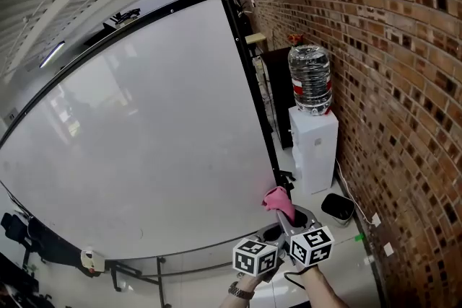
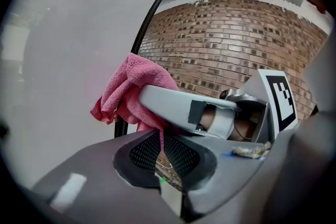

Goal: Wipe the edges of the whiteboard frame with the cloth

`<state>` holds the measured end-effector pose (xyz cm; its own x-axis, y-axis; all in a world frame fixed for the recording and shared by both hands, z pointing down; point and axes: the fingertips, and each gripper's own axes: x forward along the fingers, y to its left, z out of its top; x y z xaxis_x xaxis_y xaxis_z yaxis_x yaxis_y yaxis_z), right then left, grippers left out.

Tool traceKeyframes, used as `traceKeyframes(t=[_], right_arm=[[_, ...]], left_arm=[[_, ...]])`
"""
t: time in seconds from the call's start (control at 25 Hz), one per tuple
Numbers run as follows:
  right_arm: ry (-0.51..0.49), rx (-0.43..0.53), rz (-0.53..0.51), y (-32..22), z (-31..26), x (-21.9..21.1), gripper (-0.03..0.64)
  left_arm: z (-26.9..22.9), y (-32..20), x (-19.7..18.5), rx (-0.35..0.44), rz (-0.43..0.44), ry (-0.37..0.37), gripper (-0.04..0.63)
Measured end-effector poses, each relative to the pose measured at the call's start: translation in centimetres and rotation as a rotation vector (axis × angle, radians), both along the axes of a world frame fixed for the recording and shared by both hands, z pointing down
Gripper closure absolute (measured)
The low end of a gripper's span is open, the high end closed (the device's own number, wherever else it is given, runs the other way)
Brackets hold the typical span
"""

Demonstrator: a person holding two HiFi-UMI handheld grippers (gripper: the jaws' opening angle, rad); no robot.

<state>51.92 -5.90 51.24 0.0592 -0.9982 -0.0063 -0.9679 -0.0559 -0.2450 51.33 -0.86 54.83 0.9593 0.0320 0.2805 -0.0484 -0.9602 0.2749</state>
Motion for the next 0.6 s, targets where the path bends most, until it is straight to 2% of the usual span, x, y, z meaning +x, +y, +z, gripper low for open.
traceKeyframes(t=[0.36,0.48,0.6], right_arm=[[0.001,0.006,-0.007,0.0,-0.2,0.1,0.552],[0.017,0.024,0.001,0.2,-1.0,0.0,0.554],[0.024,0.053,0.013,0.5,-2.2,0.7,0.552]], left_arm=[[-0.2,-0.1,0.1,-0.018,-0.019,0.035,0.578],[-1.0,0.2,0.2,-0.006,0.002,0.077,0.578],[-2.1,0.3,0.8,0.023,0.016,0.087,0.578]])
